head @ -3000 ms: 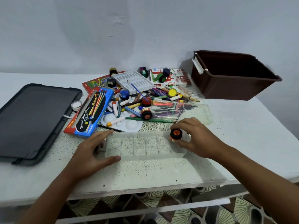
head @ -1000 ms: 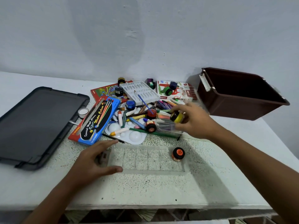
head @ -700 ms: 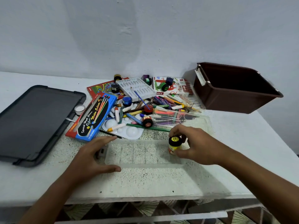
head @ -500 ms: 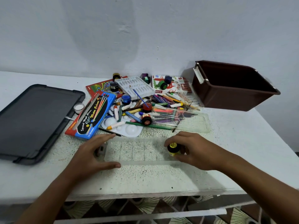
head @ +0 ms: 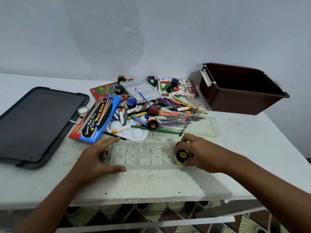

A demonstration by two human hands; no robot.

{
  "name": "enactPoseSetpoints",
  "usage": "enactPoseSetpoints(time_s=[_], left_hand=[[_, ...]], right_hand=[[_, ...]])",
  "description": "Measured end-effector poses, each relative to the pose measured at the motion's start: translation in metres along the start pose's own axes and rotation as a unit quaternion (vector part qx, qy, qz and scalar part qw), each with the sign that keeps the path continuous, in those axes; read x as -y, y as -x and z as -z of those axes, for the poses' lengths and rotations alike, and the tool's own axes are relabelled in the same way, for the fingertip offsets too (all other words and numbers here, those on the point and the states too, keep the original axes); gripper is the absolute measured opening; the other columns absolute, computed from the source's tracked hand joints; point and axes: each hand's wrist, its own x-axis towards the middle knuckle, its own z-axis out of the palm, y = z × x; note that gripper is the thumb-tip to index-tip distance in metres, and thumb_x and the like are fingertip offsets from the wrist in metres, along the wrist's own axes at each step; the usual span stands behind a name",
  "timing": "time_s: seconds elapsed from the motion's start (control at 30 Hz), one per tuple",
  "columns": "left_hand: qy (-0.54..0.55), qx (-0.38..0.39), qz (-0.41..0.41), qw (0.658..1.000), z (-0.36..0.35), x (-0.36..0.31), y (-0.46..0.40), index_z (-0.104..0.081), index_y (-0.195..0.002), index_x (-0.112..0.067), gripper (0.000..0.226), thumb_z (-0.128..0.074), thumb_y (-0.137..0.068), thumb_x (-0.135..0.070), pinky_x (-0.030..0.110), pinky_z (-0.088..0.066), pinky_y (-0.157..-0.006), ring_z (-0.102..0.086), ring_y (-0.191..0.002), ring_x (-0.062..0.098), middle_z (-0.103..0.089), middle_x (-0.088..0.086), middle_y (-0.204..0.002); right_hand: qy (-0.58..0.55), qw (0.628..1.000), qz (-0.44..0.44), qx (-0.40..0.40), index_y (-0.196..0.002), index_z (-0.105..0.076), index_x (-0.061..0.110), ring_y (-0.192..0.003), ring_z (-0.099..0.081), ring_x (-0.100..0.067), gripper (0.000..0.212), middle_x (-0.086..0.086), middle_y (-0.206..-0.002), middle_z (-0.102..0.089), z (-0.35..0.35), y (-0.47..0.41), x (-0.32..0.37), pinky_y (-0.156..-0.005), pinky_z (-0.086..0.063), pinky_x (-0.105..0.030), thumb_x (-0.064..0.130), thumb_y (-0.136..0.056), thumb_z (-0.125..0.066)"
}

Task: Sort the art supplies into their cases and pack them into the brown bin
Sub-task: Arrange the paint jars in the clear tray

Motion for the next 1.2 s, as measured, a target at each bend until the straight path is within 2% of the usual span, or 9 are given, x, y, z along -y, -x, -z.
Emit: enactPoseSetpoints(time_s=[0.17,0.37,0.5,0.63,0.83,0.97,1.07,1.13,1.2], left_hand=[[-0.006,0.003,0.009,1.0,-0.001,0.003,0.0,-0.049,-0.133,-0.042,0.097,-0.074,-0.044,-0.073,0.006,-0.031,-0.083,-0.036,-0.112,-0.027,-0.044,-0.035,-0.127],[-0.004,0.004,0.011,1.0,-0.001,0.004,0.0,-0.048,-0.133,-0.042,0.098,-0.073,-0.043,-0.074,0.007,-0.03,-0.084,-0.035,-0.111,-0.028,-0.041,-0.038,-0.126],[-0.003,0.007,0.009,1.0,-0.001,0.005,0.0,-0.05,-0.132,-0.042,0.096,-0.073,-0.044,-0.074,0.007,-0.031,-0.083,-0.037,-0.112,-0.026,-0.043,-0.037,-0.126],[0.009,-0.003,0.009,1.0,-0.001,0.007,-0.001,-0.052,-0.128,-0.044,0.081,-0.066,-0.054,-0.074,0.008,-0.031,-0.083,-0.038,-0.112,-0.025,-0.044,-0.038,-0.125],[0.045,-0.017,0.014,0.999,-0.001,0.01,-0.001,-0.058,-0.123,-0.045,0.062,-0.059,-0.067,-0.07,0.01,-0.035,-0.084,-0.045,-0.113,-0.017,-0.051,-0.041,-0.121],[0.044,-0.017,0.015,0.999,-0.002,0.01,-0.002,-0.059,-0.123,-0.041,0.05,-0.07,-0.077,-0.055,0.008,-0.038,-0.081,-0.052,-0.105,-0.01,-0.057,-0.033,-0.116],[0.06,-0.031,0.023,0.997,-0.003,0.01,-0.003,-0.062,-0.12,-0.039,0.038,-0.066,-0.082,-0.037,0.007,-0.043,-0.069,-0.062,-0.079,0.01,-0.065,-0.02,-0.099],[0.072,-0.039,0.032,0.996,-0.003,0.013,-0.004,-0.063,-0.119,-0.04,0.035,-0.062,-0.084,-0.034,0.013,-0.047,-0.071,-0.063,-0.082,0.024,-0.069,-0.001,-0.099],[0.078,-0.036,0.042,0.995,-0.002,0.015,-0.004,-0.063,-0.118,-0.041,0.035,-0.061,-0.084,-0.035,0.021,-0.05,-0.075,-0.062,-0.089,0.026,-0.069,0.008,-0.101]], right_hand=[[0.022,1.0,0.001,0.02,-0.123,-0.059,0.025,-0.094,-0.044,-0.012,0.043,0.007,-0.109,-0.038,0.003,-0.004,0.0,-0.079,-0.042,-0.021,0.021,-0.082,-0.073],[0.032,0.998,0.019,0.051,-0.115,-0.062,0.025,-0.095,-0.044,-0.013,0.039,0.004,-0.111,-0.046,0.008,-0.009,0.0,-0.079,-0.042,-0.027,0.021,-0.079,-0.075],[0.035,0.997,0.035,0.065,-0.111,-0.063,0.023,-0.091,-0.042,-0.011,0.036,0.003,-0.111,-0.048,0.009,-0.011,-0.002,-0.075,-0.038,-0.024,0.02,-0.078,-0.076],[0.039,0.995,0.042,0.08,-0.112,-0.063,0.024,-0.094,-0.043,-0.011,0.036,0.002,-0.116,-0.049,0.01,-0.012,-0.003,-0.079,-0.041,-0.025,0.021,-0.078,-0.076],[0.068,0.993,0.051,0.079,-0.116,-0.066,0.024,-0.094,-0.045,-0.013,0.031,0.002,-0.115,-0.047,0.016,-0.016,-0.002,-0.079,-0.041,-0.024,0.017,-0.086,-0.068],[0.068,0.991,0.055,0.099,-0.115,-0.066,0.026,-0.089,-0.044,-0.011,0.03,0.002,-0.114,-0.047,0.019,-0.019,-0.003,-0.077,-0.04,-0.022,0.017,-0.087,-0.066],[0.043,0.993,0.057,0.091,-0.113,-0.065,0.029,-0.091,-0.045,-0.009,0.027,0.004,-0.109,-0.049,0.025,-0.027,-0.009,-0.079,-0.04,-0.02,0.021,-0.087,-0.067],[0.037,0.995,0.049,0.081,-0.111,-0.063,0.031,-0.091,-0.047,-0.008,0.027,0.005,-0.108,-0.05,0.028,-0.032,-0.014,-0.078,-0.039,-0.021,0.026,-0.086,-0.07],[0.037,0.994,0.043,0.088,-0.108,-0.062,0.032,-0.09,-0.049,-0.009,0.027,0.006,-0.106,-0.05,0.028,-0.038,-0.016,-0.076,-0.04,-0.022,0.028,-0.083,-0.072]])
